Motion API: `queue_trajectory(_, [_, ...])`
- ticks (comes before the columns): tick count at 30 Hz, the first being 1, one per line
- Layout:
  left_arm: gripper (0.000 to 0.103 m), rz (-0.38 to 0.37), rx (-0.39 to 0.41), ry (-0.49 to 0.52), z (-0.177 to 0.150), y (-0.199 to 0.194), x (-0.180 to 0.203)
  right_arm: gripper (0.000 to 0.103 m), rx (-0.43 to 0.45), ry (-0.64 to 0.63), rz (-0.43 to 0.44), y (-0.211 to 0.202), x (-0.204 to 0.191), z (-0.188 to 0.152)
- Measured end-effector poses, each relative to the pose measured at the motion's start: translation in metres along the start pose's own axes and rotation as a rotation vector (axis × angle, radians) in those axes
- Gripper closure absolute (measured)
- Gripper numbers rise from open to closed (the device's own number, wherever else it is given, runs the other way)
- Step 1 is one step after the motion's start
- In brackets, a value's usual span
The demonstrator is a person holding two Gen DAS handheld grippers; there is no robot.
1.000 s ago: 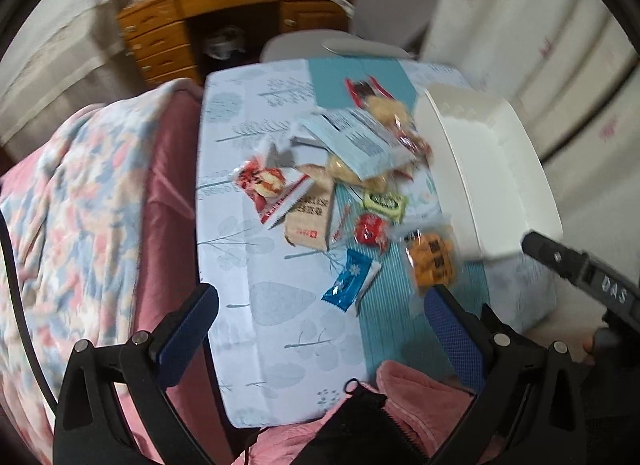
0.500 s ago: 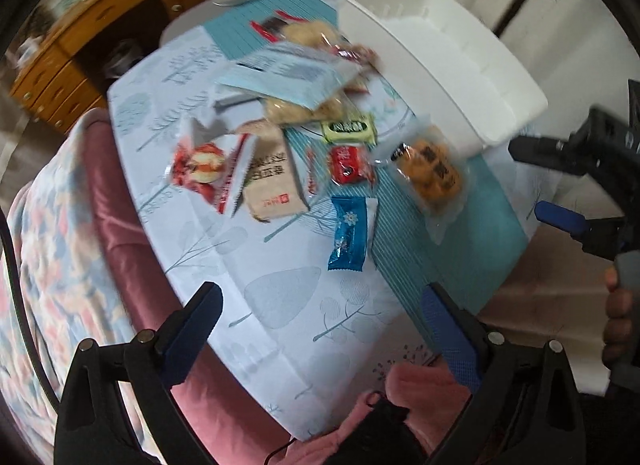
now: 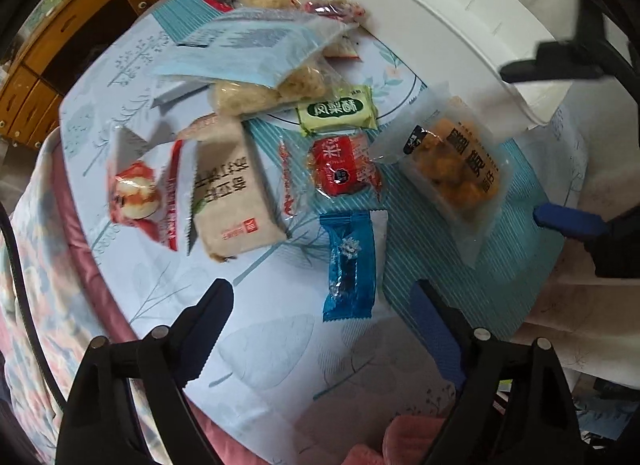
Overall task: Organize snacks
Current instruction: 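Grasp the blue candy with the left tool while the right tool grasps the orange cake pack, then lift the blue candy and orange cake pack toward the white tray with both tools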
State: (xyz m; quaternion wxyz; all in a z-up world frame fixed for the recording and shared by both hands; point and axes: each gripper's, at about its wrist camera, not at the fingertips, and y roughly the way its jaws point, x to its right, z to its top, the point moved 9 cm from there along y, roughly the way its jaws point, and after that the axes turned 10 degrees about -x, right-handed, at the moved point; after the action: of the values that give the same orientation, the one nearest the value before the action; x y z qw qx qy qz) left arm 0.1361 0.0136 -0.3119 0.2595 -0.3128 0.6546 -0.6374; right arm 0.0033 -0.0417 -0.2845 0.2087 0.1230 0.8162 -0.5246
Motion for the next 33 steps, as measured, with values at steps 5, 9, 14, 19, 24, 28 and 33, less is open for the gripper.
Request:
queue_trajectory(5, [0.024, -0.034, -0.037, 0.009, 0.004, 0.019, 0.005, 0.013, 0.005, 0.058, -0.019, 0.014, 0.001, 0.015])
queue_trajectory(9, [0.032, -0.04, -0.062, -0.003, 0.008, 0.031, 0.007, 0.013, -0.004, 0.097, -0.056, 0.024, 0.005, 0.026])
queue_trajectory(14, [0.047, -0.053, -0.102, -0.024, 0.011, 0.047, 0.006, 0.01, -0.01, 0.156, -0.136, 0.035, 0.015, 0.037])
queue_trajectory(19, [0.054, -0.09, -0.123, -0.045, 0.014, 0.057, 0.012, 0.005, 0.007, 0.168, -0.235, 0.042, 0.018, 0.046])
queue_trajectory(24, [0.054, -0.099, -0.143, -0.048, 0.02, 0.066, 0.018, 0.005, -0.005, 0.182, -0.307, 0.051, 0.025, 0.054])
queue_trajectory(28, [0.054, -0.102, -0.152, -0.062, 0.031, 0.072, 0.02, 0.002, -0.02, 0.188, -0.34, 0.055, 0.03, 0.06])
queue_trajectory(33, [0.054, -0.101, -0.148, -0.073, 0.038, 0.072, 0.017, 0.001, -0.044, 0.162, -0.383, 0.059, 0.031, 0.067])
